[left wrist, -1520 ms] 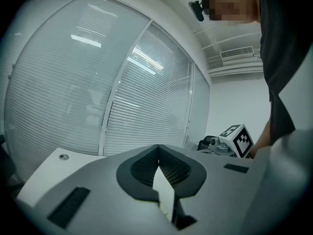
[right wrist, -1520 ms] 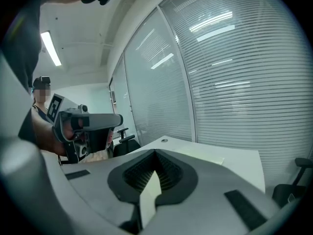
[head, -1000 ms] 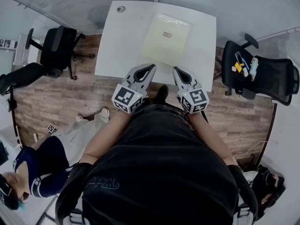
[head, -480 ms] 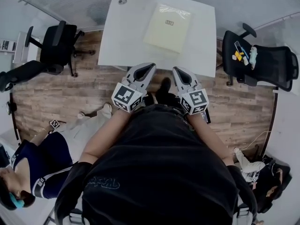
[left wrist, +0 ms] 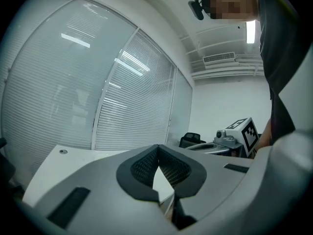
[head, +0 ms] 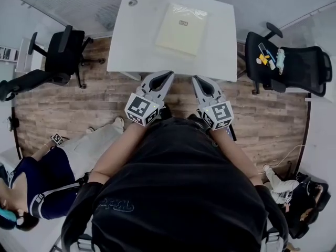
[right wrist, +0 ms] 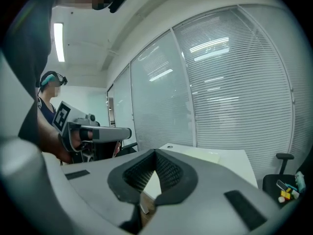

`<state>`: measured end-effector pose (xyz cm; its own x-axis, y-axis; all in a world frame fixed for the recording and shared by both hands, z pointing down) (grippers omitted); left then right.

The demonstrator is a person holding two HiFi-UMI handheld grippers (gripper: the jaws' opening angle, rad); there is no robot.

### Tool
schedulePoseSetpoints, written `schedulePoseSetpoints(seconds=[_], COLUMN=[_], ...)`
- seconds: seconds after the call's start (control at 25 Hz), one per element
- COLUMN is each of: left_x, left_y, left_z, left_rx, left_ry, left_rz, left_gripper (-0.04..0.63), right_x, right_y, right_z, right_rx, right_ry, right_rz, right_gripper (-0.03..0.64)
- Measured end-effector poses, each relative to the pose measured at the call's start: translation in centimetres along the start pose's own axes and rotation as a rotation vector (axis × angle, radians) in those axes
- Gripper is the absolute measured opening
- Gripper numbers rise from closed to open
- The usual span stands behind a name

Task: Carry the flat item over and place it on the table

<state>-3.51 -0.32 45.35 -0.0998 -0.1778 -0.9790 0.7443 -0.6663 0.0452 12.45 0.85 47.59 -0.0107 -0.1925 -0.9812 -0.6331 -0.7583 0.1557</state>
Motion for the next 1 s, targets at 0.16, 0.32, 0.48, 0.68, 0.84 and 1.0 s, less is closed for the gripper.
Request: schedulePoseSetpoints(seconds=[0.16,0.32,0.48,0.68,0.84,1.0], left_x=[0.3,-0.2,-0.9,-1.6,-2.4,-3.0], left_y=[1.3,2.1,2.3,1.7,1.1,0.7], left_z=[-2.3,-5.3,-8.2,-11.0,-13.1,-14.9], left_rx=[0.019,0.027,0.045,0.081,0.109,0.124], left_ry=[0.004,0.003,0.003,0.001,-0.005,-0.012], left_rz=[-0.014,-0.015,-0.015,-0.021,-0.022,-0.021], left_gripper=[0.014,0.014,0.014,0.013,0.014,0.014], right_x=[0.4,0.5,0.5,-0.1,-0.8,-1.1], right_y=[-2.1,-4.7,-7.1,-9.8,-11.7,-13.2], right_z=[-1.4,-2.2,-2.6,-2.5,-2.5,-2.2], right_rx=[0.019,0.046,0.079,0.105,0.129,0.145], right_ry=[-0.005,-0.011,-0.024,-0.023,-0.023,-0.024], right_rz=[-0.010,-0.019,-0.029,-0.022,-0.016,-0.011], right_gripper=[0.021,0.021,0.021,0.021,0.021,0.021])
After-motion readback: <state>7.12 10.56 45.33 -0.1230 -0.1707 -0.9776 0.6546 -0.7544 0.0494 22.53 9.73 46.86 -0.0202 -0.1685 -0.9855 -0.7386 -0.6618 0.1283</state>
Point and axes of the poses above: the fingertips, and each gripper's own axes: y forward along the fingers, z to its left, x out of its top, the point moved 6 cm from there along -y, backward along the fingers, and after that the axes turned 5 degrees about -z, right-handed, at the moved point
